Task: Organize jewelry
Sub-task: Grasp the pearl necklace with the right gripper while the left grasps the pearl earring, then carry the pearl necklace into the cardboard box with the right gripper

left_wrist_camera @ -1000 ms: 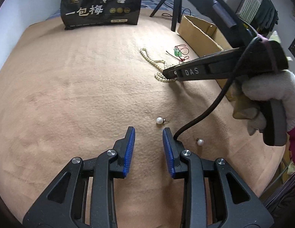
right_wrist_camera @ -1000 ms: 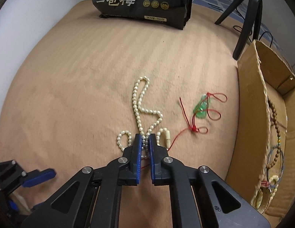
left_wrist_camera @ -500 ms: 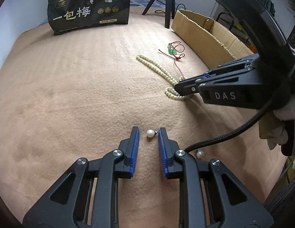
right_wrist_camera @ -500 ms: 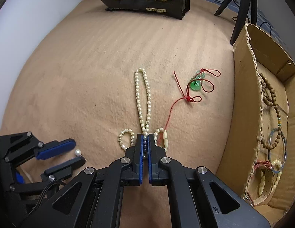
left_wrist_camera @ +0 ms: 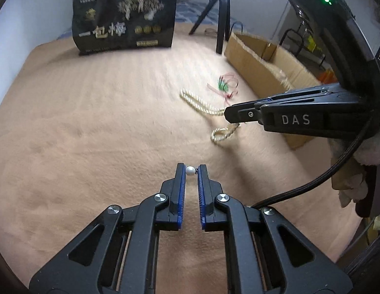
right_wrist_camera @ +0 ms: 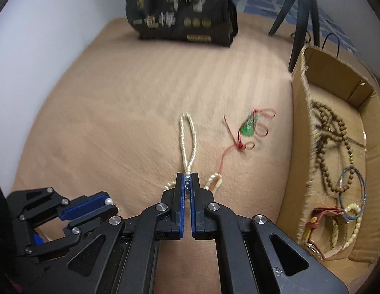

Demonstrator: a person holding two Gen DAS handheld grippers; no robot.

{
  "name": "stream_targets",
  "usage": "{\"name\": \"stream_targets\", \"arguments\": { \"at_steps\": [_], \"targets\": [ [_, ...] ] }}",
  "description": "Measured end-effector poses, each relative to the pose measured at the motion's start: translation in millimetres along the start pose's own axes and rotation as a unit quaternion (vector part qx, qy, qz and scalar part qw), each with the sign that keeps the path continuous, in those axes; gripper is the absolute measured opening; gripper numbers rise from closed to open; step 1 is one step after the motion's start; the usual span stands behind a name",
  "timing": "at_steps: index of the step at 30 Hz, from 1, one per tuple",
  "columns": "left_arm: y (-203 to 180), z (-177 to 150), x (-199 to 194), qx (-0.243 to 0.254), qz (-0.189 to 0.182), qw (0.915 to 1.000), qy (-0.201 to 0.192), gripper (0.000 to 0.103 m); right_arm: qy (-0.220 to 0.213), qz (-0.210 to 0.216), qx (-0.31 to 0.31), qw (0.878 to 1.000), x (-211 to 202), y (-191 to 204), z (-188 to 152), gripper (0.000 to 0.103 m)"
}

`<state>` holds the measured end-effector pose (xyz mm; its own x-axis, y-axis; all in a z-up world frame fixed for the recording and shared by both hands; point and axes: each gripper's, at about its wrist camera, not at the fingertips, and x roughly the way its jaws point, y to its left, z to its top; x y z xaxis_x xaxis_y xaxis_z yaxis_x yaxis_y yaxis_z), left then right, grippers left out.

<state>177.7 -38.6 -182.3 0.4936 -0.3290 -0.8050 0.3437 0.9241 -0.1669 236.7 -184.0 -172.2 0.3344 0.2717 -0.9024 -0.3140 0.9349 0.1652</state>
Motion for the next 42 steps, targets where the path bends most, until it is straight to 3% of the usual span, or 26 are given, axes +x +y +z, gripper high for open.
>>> {"name": "stream_targets", "arguments": {
  "at_steps": [21,30,42],
  "targets": [
    [-4.4,21.8,-85.8,-0.013,-0.012,0.9957,-0.091,0.008,-0.148,0.036,0.018,0.988,-129.6,11.6,18.6,0.002],
    [-31.2,36.1,-98.9,-0.001,-0.031,0.9935,-0.109,0.008,-0.183,0.011,0.039,0.982,-167.1,-20.8,8.6,0.002],
    [-85.2,62.0,-74.8,0.022,-0.065,0.9928,-0.098,0.008,-0.196,-0.044,0.093,0.975,-179.1,-91.4,-5.0,0.002]
  ]
}}
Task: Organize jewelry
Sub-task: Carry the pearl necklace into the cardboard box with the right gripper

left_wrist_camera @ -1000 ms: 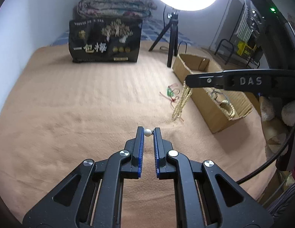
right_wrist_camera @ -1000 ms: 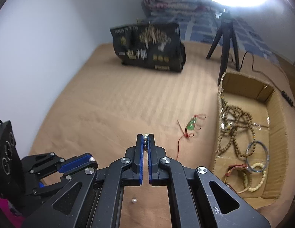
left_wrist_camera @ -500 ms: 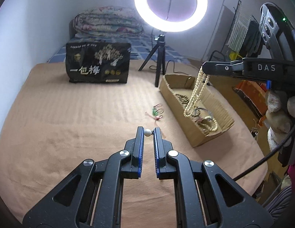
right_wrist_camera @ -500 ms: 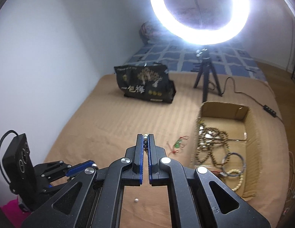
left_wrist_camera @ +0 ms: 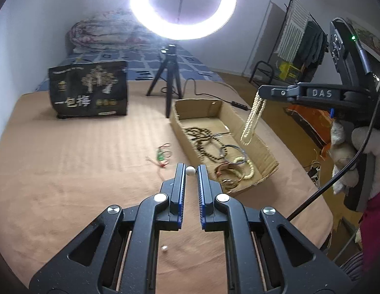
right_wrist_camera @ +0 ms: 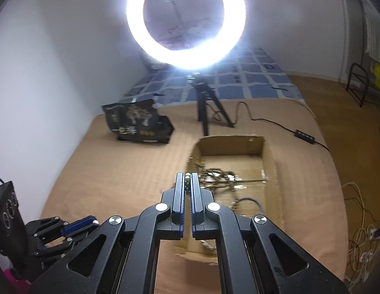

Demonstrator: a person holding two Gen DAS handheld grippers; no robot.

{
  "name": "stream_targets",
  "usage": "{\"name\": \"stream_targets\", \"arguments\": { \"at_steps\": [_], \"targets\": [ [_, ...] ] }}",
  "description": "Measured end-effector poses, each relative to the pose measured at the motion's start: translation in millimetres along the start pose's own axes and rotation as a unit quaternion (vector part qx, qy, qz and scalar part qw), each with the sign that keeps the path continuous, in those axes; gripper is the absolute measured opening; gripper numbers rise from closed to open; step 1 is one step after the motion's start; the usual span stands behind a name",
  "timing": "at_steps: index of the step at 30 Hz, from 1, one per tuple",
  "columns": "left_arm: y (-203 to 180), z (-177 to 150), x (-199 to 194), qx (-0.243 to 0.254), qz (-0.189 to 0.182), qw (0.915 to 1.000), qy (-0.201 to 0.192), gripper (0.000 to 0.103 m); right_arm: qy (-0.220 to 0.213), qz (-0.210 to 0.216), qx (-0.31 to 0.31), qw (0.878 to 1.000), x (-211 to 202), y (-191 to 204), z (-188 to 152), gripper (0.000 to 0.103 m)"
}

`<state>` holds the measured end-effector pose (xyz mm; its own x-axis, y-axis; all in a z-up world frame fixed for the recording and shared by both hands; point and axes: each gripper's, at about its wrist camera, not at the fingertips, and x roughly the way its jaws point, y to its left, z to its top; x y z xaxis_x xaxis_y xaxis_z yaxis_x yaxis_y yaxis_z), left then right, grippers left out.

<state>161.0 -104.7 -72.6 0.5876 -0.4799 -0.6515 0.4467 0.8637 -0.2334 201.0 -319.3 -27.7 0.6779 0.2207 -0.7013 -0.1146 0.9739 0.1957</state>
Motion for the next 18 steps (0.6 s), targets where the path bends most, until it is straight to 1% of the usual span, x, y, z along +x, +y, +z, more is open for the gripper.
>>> {"name": "stream_targets", "arguments": {
  "at_steps": [6,13,18],
  "targets": [
    [-22.6,11.5,25.7,0.017,-0.003,0.9998,0.005,0.008,0.000,-0.015,0.020,1.000,6.0,-25.7,2.6,0.002],
    [-40.7,15.4,59.6,0.032,-0.001,0.9993,0.021,0.008,0.011,-0.025,0.024,0.999,22.9,-40.9,4.7,0.002],
    [-51.7,19.1,73.0,0.043,-0.002,0.9988,0.024,0.008,0.015,-0.032,0.038,0.999,34.0,-55.9,6.5,0.002]
  ]
}}
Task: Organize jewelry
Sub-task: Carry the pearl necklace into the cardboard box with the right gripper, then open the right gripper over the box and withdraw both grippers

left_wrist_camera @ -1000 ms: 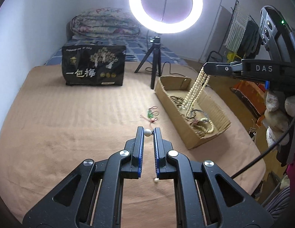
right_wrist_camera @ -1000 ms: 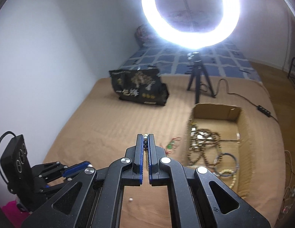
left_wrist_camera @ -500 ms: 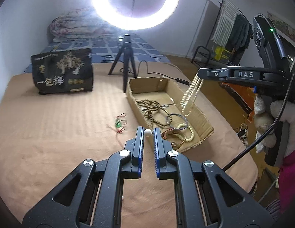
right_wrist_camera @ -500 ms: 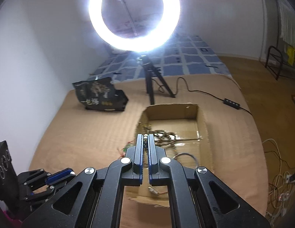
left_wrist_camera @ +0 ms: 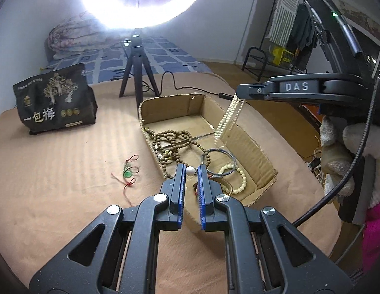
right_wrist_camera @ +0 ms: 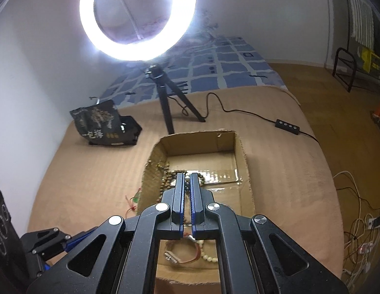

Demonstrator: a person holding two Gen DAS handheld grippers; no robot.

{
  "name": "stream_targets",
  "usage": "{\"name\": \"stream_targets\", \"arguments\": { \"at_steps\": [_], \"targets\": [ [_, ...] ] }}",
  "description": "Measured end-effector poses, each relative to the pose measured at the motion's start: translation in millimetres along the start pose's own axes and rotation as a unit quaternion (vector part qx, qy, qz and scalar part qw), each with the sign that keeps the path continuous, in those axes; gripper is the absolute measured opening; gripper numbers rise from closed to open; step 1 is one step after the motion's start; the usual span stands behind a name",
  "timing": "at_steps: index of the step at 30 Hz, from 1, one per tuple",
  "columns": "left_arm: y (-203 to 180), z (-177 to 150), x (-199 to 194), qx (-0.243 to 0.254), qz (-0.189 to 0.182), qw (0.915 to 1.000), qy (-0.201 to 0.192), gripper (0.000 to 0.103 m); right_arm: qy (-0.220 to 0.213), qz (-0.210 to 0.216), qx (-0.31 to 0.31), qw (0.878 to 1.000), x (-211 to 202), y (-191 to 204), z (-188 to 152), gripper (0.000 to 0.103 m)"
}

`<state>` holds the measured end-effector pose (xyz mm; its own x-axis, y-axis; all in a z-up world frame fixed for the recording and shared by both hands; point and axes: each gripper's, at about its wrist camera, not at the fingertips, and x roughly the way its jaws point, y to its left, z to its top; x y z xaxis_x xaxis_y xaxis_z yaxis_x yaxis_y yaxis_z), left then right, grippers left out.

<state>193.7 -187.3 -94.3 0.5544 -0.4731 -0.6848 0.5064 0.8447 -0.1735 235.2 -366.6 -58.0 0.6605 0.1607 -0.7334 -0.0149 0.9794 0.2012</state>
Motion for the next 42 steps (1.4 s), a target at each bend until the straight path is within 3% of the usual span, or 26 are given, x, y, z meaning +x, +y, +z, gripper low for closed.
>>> {"name": "stream_targets", "arguments": {
  "at_steps": [11,29,31,33,36,38,42],
  "targets": [
    [-4.5,7.3,22.7,0.004,0.000,1.0000,0.008,0.008,0.014,-0.007,0.015,1.000,15.8,-20.7,-3.6,0.002],
    [-7.7,9.0,28.7,0.003,-0.003,0.9999,0.011,0.008,0.014,-0.003,0.017,1.000,20.3,-20.4,-2.8,0.003],
    [-7.0,9.3,30.1,0.003,-0.002,0.9999,0.013,0.009,0.015,-0.011,0.015,1.000,20.4,-19.7,-2.5,0.016],
    [-6.1,9.2,29.7,0.002,-0.001,0.9999,0.014,0.014,0.012,-0.011,0.016,1.000,19.6,-19.1,-2.1,0.038],
    [-4.9,9.0,30.1,0.001,0.001,0.9999,0.015,0.026,0.008,-0.015,0.020,1.000,17.5,-19.9,-1.1,0.045],
    [-3.8,8.4,30.0,-0.001,0.003,0.9999,0.016,0.039,0.008,-0.020,0.026,0.999,16.6,-21.4,-0.2,0.057],
    [-2.9,8.7,27.0,-0.002,0.004,0.9999,0.013,0.040,0.006,-0.026,0.028,0.999,15.2,-22.2,0.1,0.061]
  ]
}}
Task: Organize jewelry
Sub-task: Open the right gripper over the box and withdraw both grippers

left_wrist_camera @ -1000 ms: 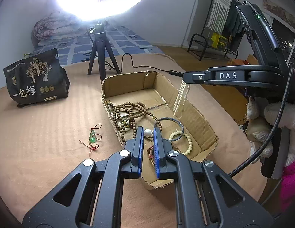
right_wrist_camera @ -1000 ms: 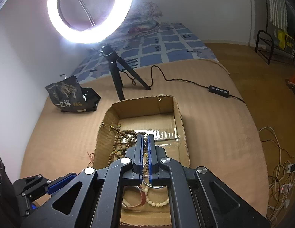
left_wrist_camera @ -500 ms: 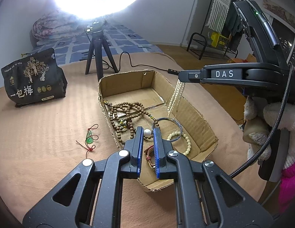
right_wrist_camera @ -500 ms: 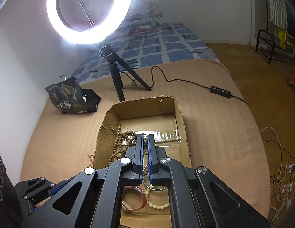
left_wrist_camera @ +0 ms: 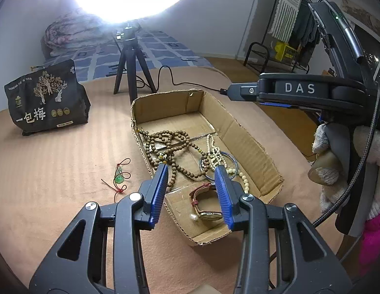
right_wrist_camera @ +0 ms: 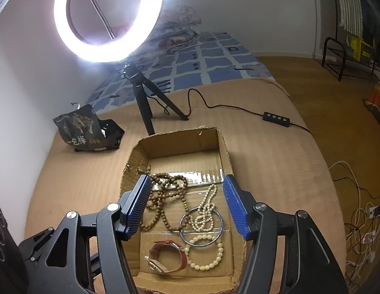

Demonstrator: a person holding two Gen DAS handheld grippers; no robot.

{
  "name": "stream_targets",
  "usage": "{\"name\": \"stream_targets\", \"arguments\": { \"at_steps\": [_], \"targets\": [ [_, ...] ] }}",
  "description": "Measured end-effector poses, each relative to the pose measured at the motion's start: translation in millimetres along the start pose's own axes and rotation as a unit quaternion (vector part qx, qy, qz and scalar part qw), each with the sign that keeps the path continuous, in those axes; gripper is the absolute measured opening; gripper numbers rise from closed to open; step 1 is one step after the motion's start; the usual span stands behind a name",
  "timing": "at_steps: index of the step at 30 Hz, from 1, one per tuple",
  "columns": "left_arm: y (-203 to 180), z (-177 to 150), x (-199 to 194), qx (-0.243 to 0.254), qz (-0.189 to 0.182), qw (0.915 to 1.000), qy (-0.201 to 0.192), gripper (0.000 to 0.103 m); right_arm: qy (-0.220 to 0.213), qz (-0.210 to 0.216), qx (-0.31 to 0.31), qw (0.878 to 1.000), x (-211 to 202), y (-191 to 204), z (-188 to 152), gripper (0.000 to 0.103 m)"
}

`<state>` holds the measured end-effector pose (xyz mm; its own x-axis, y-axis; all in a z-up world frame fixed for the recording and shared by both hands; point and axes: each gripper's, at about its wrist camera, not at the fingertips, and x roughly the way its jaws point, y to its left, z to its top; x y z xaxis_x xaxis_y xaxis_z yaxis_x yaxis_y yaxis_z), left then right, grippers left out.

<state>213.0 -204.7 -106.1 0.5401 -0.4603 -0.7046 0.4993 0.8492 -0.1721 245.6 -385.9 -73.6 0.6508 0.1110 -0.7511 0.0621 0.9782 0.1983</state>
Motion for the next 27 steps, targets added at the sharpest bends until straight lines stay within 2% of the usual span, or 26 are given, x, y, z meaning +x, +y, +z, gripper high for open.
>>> {"name": "stream_targets", "arguments": {
  "at_steps": [17,27],
  "targets": [
    [2.6,-0.1,-32.2,0.011,0.010,0.9998,-0.013,0.040,-0.016,-0.010,-0.017,1.000,-27.9,16.9,-0.3,0.061],
    [36.4,-10.1,-68.2,-0.001,0.034,0.9991,-0.024,0.040,-0.036,0.004,-0.021,0.999,-55.2,29.3,-5.7,0.062]
  ]
}}
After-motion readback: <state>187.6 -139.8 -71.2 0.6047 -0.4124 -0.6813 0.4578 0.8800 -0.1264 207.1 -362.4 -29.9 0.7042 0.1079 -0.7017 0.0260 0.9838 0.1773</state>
